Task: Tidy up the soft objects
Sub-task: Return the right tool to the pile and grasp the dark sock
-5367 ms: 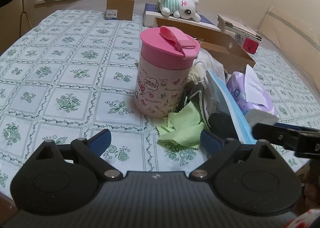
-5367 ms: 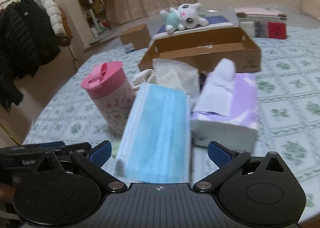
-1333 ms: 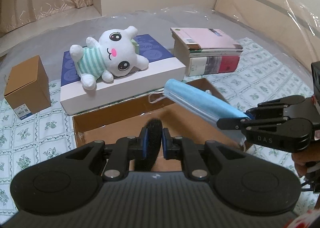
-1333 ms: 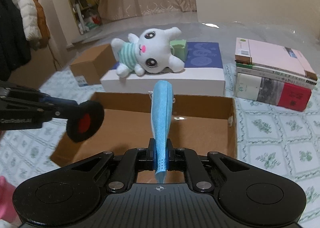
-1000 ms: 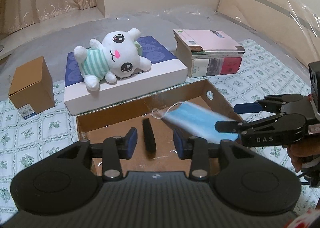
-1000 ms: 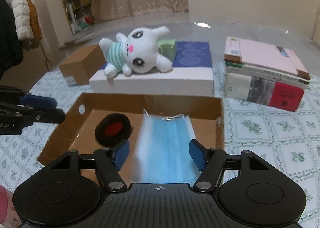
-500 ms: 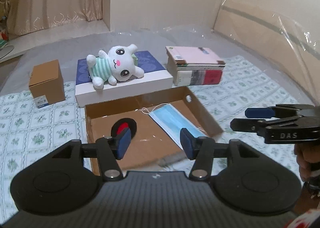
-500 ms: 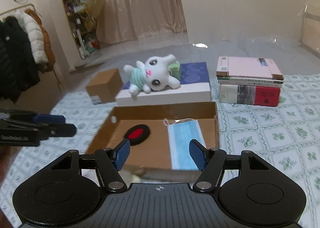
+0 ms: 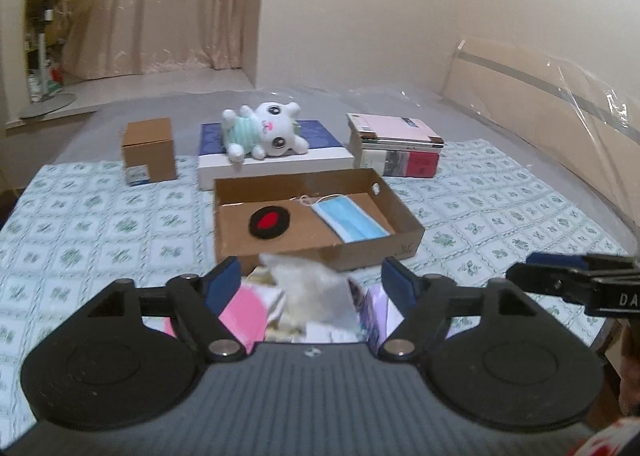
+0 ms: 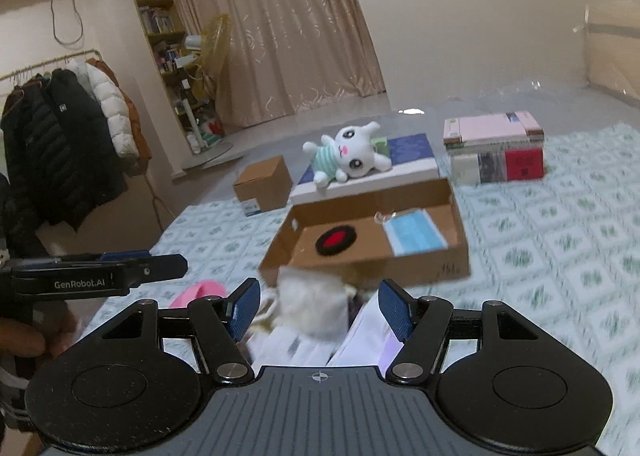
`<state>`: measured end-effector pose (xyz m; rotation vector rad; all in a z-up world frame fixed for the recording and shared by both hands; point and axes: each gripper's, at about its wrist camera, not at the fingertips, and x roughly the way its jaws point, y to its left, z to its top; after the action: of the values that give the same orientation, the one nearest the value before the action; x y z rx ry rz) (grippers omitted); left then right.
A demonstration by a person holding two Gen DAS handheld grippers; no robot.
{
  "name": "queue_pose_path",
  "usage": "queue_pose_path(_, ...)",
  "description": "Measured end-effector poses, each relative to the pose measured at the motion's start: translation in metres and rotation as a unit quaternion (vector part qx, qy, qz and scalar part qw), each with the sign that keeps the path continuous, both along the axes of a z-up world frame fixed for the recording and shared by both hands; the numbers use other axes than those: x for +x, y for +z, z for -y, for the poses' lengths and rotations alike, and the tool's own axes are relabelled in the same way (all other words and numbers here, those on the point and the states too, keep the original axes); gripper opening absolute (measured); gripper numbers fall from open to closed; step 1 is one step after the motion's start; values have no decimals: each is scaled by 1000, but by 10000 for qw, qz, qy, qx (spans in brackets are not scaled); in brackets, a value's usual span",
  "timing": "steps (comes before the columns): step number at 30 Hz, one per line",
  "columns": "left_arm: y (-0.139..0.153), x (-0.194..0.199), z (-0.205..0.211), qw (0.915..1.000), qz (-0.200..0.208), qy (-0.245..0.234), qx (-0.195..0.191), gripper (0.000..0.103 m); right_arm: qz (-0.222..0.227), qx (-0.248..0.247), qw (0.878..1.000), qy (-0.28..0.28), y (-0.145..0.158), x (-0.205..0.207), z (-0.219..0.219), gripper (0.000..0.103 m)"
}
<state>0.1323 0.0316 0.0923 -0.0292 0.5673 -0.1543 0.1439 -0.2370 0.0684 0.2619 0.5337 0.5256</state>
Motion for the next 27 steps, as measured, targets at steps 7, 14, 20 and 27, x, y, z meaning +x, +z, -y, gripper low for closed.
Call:
queue_pose_path(7, -25, -56, -16, 9989, 80, 460, -93, 80, -180, -48, 9998, -45, -30, -44, -8, 65)
queue_pose_path(14, -56, -84, -30, 9972, -102, 744, 5, 80, -439, -197, 9988, -34, -57, -61, -12, 65)
queue_pose_path(20, -79, -91, -38, 9959, -287, 850, 137, 80, -564, -287, 9980, -12, -70, -63, -17, 65)
queue_pose_path(27, -89, -89, -37, 9959, -336, 809, 236, 80, -575, -449, 9973, 54, -79, -62, -25, 65)
